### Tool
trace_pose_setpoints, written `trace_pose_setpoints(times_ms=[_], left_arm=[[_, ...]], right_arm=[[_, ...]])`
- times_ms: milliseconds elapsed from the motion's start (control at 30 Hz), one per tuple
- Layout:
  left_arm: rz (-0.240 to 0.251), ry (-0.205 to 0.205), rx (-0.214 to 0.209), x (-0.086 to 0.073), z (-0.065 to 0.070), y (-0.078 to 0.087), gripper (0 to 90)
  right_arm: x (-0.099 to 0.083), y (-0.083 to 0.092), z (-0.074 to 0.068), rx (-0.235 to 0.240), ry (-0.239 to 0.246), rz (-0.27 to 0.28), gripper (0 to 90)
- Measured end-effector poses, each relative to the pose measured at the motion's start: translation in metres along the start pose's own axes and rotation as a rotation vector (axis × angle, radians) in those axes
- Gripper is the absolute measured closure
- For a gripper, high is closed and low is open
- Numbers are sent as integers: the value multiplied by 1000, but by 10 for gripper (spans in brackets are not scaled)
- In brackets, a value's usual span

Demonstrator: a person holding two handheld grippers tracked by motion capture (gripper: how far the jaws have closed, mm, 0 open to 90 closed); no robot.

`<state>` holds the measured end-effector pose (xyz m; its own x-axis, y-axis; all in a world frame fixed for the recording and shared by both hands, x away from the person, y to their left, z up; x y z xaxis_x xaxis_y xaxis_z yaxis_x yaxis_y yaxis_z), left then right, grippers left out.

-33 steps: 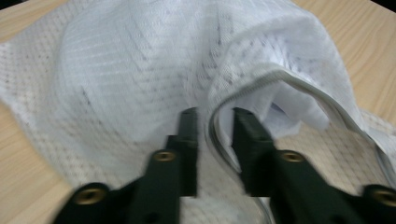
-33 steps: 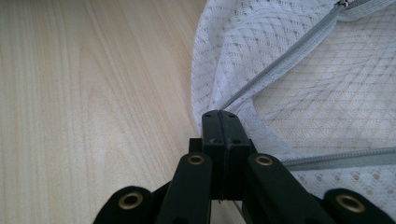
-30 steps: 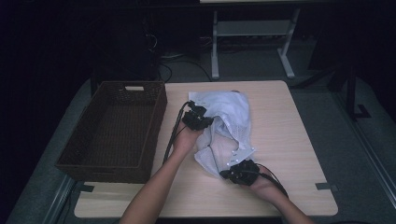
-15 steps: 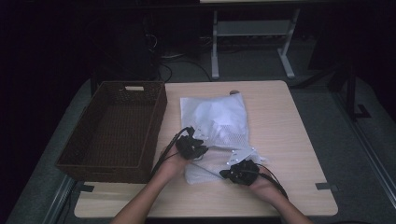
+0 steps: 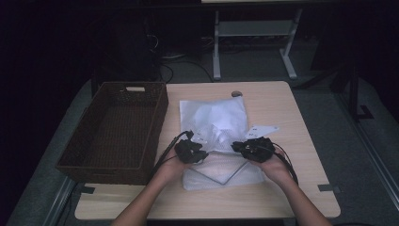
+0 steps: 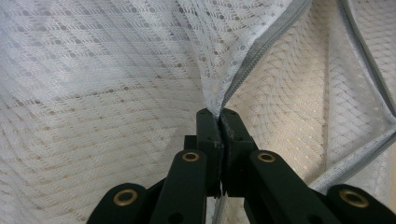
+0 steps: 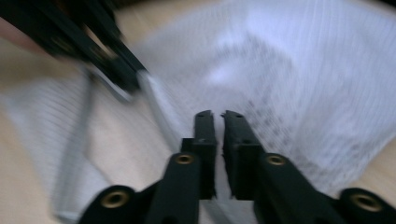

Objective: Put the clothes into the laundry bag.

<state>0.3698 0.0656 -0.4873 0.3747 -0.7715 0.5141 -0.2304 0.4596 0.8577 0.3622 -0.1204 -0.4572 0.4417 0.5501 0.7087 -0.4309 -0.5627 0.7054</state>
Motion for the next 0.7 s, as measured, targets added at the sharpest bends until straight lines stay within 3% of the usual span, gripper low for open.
trace_pose_setpoints(times_ms=[133, 267, 367, 533, 700], left_arm=[[-38, -6, -8, -7, -2, 0, 845], [-72, 9, 4, -15, -7, -1, 835], [-69, 17, 4, -16, -9, 0, 825], [-17, 47, -34, -12, -6, 6, 744], [52, 98, -78, -12, 1, 17, 605]], right_arm=[[-24, -28, 8, 16, 21, -158, 900], [-38, -32, 17, -3, 7, -214, 900], [-43, -30, 22, -7, -14, -215, 900], [-38, -18, 19, 19, -26, -156, 876], [-35, -4, 15, 49, -33, -109, 730]])
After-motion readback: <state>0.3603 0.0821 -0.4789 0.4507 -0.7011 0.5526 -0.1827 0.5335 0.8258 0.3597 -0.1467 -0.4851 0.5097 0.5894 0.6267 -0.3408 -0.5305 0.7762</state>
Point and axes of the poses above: each handheld gripper's, and its own axes: y roughly backward along the jaws, x roughly out of its top, z roughly to its right, the point moved 6 cm from there along -y, roughly forward along the jaws, and after that the axes turned 7 degrees about -z, right-handed, at the moved point
